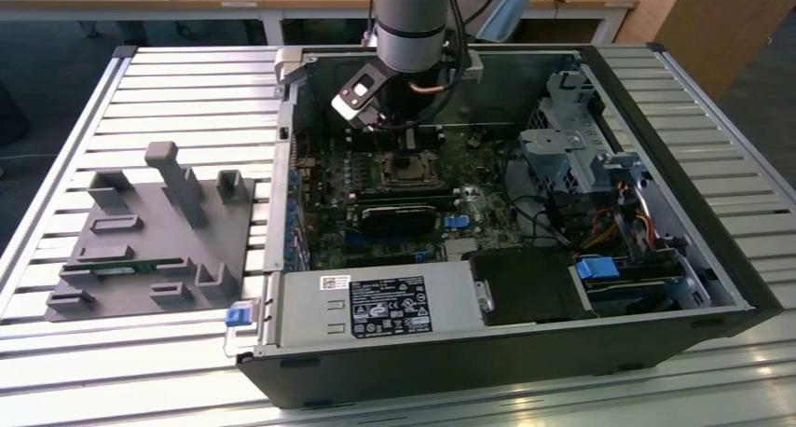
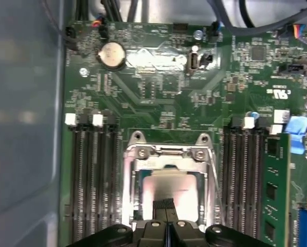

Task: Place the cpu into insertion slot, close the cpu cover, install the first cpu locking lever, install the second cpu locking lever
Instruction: 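Close the cpu cover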

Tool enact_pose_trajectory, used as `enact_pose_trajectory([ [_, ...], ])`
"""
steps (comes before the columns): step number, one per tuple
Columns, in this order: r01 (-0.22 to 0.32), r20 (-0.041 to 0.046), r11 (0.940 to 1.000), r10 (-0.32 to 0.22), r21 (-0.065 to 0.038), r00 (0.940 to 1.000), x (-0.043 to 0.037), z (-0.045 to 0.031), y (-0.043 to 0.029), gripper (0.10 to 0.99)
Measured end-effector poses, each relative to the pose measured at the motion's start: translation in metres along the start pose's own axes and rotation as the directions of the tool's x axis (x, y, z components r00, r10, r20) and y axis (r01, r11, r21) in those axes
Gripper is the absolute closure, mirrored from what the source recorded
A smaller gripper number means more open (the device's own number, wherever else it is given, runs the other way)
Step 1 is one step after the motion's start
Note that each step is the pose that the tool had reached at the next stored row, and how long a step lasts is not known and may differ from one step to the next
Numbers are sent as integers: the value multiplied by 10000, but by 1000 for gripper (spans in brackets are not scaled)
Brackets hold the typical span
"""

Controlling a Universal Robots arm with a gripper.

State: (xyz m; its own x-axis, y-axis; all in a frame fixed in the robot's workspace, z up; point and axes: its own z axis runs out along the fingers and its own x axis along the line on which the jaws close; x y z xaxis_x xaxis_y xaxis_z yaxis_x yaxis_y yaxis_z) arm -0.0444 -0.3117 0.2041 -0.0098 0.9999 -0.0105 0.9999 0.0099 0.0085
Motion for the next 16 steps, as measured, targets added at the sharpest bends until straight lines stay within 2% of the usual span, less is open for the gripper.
enact_pose_trajectory([
  [3, 0, -2, 10000, 0, -1, 10000, -56, 9, -1, 976],
  [10, 0, 6, 10000, 0, 5, 10000, -61, 44, -2, 976],
  [16, 0, 2, 10000, 0, 2, 10000, 11, 51, -1, 976],
])
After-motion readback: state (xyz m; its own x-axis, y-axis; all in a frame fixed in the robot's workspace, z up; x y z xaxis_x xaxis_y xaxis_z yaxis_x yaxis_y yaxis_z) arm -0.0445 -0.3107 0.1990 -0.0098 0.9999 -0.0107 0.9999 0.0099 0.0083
